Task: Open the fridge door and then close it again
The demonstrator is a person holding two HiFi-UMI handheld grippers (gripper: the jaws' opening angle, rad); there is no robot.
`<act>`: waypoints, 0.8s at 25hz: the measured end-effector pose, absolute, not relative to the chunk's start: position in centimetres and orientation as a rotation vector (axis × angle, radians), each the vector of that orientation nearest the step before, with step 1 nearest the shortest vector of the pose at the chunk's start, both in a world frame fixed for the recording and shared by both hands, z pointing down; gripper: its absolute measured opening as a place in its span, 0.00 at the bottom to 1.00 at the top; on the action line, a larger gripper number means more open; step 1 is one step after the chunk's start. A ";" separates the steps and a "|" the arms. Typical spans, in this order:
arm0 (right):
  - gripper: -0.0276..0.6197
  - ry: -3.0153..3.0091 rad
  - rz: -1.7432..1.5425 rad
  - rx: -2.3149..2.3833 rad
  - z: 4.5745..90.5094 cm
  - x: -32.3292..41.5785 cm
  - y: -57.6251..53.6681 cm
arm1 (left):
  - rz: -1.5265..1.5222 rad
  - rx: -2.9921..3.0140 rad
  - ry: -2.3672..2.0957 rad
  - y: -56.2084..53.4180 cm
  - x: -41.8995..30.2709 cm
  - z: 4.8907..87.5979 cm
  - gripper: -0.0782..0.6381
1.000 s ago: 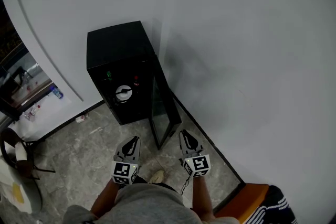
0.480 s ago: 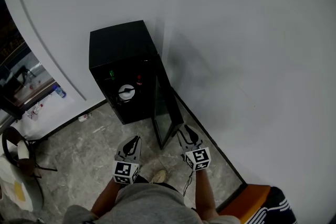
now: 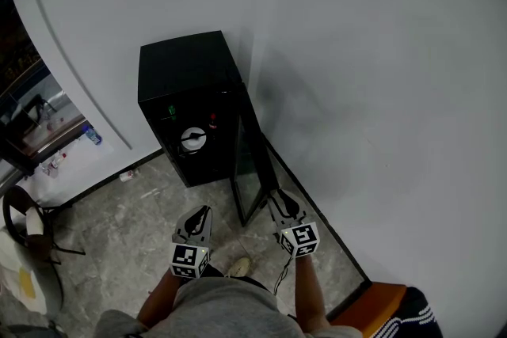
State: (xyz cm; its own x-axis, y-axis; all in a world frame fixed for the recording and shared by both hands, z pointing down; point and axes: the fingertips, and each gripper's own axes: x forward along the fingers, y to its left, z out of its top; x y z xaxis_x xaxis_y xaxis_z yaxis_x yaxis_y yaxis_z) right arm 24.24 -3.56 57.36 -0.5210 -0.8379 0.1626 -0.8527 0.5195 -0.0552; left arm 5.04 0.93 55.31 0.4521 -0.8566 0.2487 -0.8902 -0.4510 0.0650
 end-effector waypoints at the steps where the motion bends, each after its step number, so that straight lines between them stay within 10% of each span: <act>1: 0.26 -2.637 0.194 1.467 57.3 24.2 -3.6 | 0.266 2.511 -1.534 0.9 5.0 55.3 0.15; 20: 0.26 -2.679 0.175 1.340 57.2 21.5 -3.3 | 0.238 2.456 -1.601 0.3 3.3 55.3 0.15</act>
